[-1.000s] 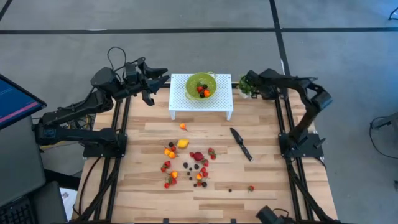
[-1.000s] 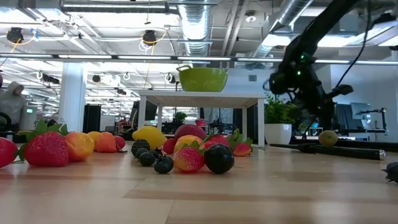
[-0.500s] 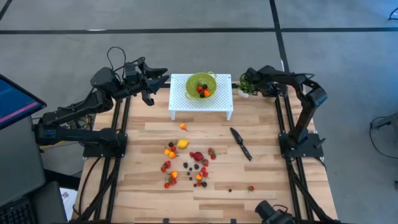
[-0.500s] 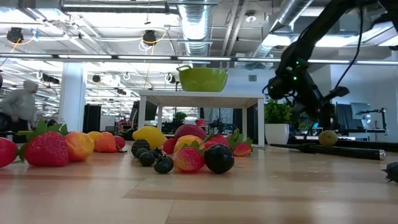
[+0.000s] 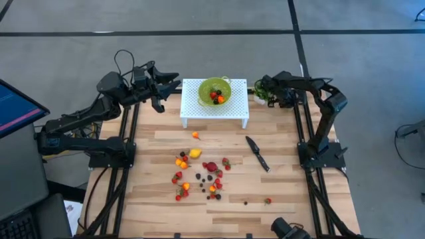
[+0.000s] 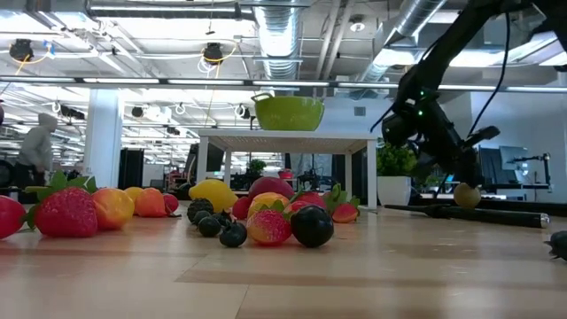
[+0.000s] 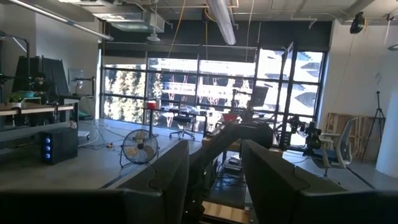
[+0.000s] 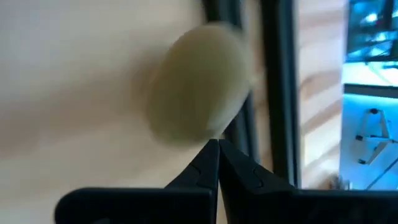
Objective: Pick & Place Fruit
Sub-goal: Put the brown kiwi into the green strainer bowl
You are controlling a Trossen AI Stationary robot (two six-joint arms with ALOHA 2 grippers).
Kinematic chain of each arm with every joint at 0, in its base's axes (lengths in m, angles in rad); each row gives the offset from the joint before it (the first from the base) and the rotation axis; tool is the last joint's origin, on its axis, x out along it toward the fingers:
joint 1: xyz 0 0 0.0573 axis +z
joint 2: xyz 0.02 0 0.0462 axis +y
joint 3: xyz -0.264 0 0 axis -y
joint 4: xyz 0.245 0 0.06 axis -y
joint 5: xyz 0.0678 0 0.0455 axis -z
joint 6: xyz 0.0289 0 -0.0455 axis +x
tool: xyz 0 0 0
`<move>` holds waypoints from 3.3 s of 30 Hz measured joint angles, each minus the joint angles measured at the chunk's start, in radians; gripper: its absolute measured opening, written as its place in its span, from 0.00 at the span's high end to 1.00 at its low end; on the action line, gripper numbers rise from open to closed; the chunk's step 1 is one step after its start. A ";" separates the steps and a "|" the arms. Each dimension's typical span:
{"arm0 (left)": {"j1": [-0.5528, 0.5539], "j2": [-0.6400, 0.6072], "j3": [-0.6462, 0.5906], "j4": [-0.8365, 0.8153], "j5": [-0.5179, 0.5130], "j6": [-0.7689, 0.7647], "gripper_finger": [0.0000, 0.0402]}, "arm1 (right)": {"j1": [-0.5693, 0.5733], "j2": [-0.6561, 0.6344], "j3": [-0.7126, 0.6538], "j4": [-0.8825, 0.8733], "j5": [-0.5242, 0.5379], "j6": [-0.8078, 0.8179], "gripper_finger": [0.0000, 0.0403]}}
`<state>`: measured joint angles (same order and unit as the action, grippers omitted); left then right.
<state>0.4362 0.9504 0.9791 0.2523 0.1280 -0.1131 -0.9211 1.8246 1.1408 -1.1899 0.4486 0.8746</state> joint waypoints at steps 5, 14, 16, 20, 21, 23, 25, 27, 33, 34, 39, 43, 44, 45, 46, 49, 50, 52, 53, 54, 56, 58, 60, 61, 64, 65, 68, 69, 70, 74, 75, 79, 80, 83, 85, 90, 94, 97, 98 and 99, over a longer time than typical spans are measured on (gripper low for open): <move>0.000 0.000 0.000 0.001 0.000 0.000 0.65 | 0.098 -0.123 -0.001 -0.118 -0.040 0.035 1.00; 0.000 0.000 0.000 0.003 0.000 0.000 0.65 | 0.046 -0.337 0.001 -0.108 0.104 0.098 1.00; 0.000 0.000 0.000 0.003 0.000 0.000 0.65 | 0.006 -0.330 0.000 -0.077 0.049 0.065 1.00; 0.000 0.000 0.000 0.004 0.000 0.000 0.65 | -0.008 -0.307 0.014 -0.034 0.025 0.132 1.00; 0.000 0.000 0.000 0.004 0.000 0.000 0.65 | -0.008 -0.306 0.021 -0.024 0.025 0.146 1.00; 0.000 0.000 0.000 0.003 0.000 0.000 0.65 | -0.010 -0.308 0.029 -0.012 0.015 0.162 1.00; 0.000 0.000 0.000 0.004 0.000 0.000 0.65 | -0.002 -0.318 0.036 0.045 -0.035 0.132 1.00; 0.000 0.000 0.000 0.004 0.000 0.000 0.65 | 0.021 -0.327 0.039 0.152 -0.051 0.090 1.00; 0.000 0.000 0.000 0.004 0.000 0.000 0.65 | -0.061 -0.269 0.039 0.271 -0.070 0.058 1.00; 0.000 0.000 0.000 0.004 0.000 0.000 0.65 | -0.088 -0.249 0.039 0.252 -0.065 0.058 1.00; 0.000 0.000 0.000 0.005 0.000 0.000 0.65 | -0.129 -0.148 0.099 0.275 -0.064 0.010 1.00; 0.000 0.000 0.000 0.004 0.000 0.000 0.65 | -0.154 -0.055 0.165 0.217 -0.062 0.046 1.00; 0.000 0.000 0.000 0.004 0.000 0.000 0.65 | -0.161 -0.038 0.185 0.212 -0.056 0.051 1.00; 0.000 0.000 0.000 0.004 0.000 0.000 0.65 | -0.167 -0.024 0.197 0.200 -0.056 0.058 1.00; 0.000 0.000 0.000 0.004 0.000 0.000 0.65 | -0.169 -0.011 0.204 0.186 -0.059 0.063 1.00; 0.000 0.000 0.000 0.005 0.000 0.000 0.65 | -0.169 0.000 0.224 0.232 -0.063 0.027 1.00; 0.000 0.000 0.000 0.004 0.000 0.000 0.65 | -0.170 -0.004 0.234 0.245 -0.061 -0.006 1.00; 0.000 0.000 0.000 0.005 0.000 0.000 0.65 | -0.185 -0.005 0.251 0.252 -0.069 -0.003 1.00; 0.000 0.000 0.000 0.005 0.000 0.000 0.65 | -0.191 0.000 0.263 0.247 -0.080 0.012 1.00; 0.000 0.000 0.000 0.005 0.000 0.000 0.65 | -0.198 0.007 0.277 0.240 -0.090 0.025 1.00; 0.000 0.000 0.000 0.006 0.000 0.000 0.65 | -0.209 0.024 0.308 0.214 -0.107 0.028 1.00; 0.000 0.000 0.000 0.006 0.000 0.000 0.65 | -0.207 0.043 0.337 0.200 -0.103 -0.027 1.00; 0.000 0.000 0.000 0.006 0.000 0.000 0.65 | -0.200 0.055 0.365 0.182 -0.061 -0.053 1.00; 0.000 0.000 0.000 0.007 0.000 0.000 0.65 | -0.198 0.060 0.383 0.172 -0.041 -0.060 1.00; 0.000 0.000 0.000 0.008 0.000 0.000 0.65 | -0.231 0.077 0.429 0.124 -0.039 -0.097 1.00; 0.000 0.000 0.000 0.010 0.000 0.000 0.65 | -0.244 0.089 0.443 0.100 -0.055 -0.103 1.00; 0.000 0.000 0.000 0.012 0.000 0.000 0.65 | -0.269 0.136 0.509 0.030 -0.093 -0.121 1.00; 0.000 0.000 0.000 0.011 0.000 0.000 0.65 | -0.269 0.157 0.531 -0.006 -0.110 -0.134 1.00; 0.000 0.000 0.000 0.011 0.000 0.000 0.65 | -0.263 0.185 0.556 -0.039 -0.114 -0.138 1.00; 0.000 0.000 0.000 0.012 0.000 0.000 0.65 | -0.246 0.272 0.606 -0.111 -0.112 -0.183 1.00; 0.000 0.000 0.000 0.013 0.000 0.000 0.65 | -0.245 0.285 0.609 -0.120 -0.112 -0.182 1.00; 0.000 0.000 0.000 0.014 0.000 0.000 0.65 | -0.247 0.320 0.620 -0.160 -0.080 -0.179 1.00; 0.000 0.000 0.000 0.014 0.000 0.000 0.65 | -0.246 0.323 0.628 -0.174 -0.078 -0.179 1.00; 0.000 0.000 0.000 0.018 0.000 0.000 0.65 | -0.240 0.324 0.622 -0.192 -0.077 -0.182 1.00; 0.000 0.000 0.000 0.019 0.000 0.000 0.65 | -0.234 0.325 0.622 -0.204 -0.086 -0.174 1.00; 0.000 0.000 0.000 0.019 0.000 0.000 0.65 | -0.232 0.325 0.622 -0.248 -0.159 -0.135 1.00; 0.000 0.000 0.000 0.019 0.000 0.000 0.65 | -0.217 0.325 0.621 -0.226 -0.197 -0.093 1.00; 0.000 0.000 0.000 0.019 0.000 0.000 0.65 | -0.200 0.325 0.621 -0.134 -0.215 -0.040 1.00; 0.000 0.000 0.000 0.019 0.000 0.000 0.65 | -0.197 0.325 0.621 -0.110 -0.219 -0.029 1.00; 0.000 0.000 0.000 0.019 0.000 0.000 0.65 | -0.192 0.325 0.622 -0.094 -0.218 -0.017 1.00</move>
<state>0.4362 0.9508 0.9791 0.2710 0.1276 -0.1131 -1.1128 2.1494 1.7624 -1.2834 0.2304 0.8573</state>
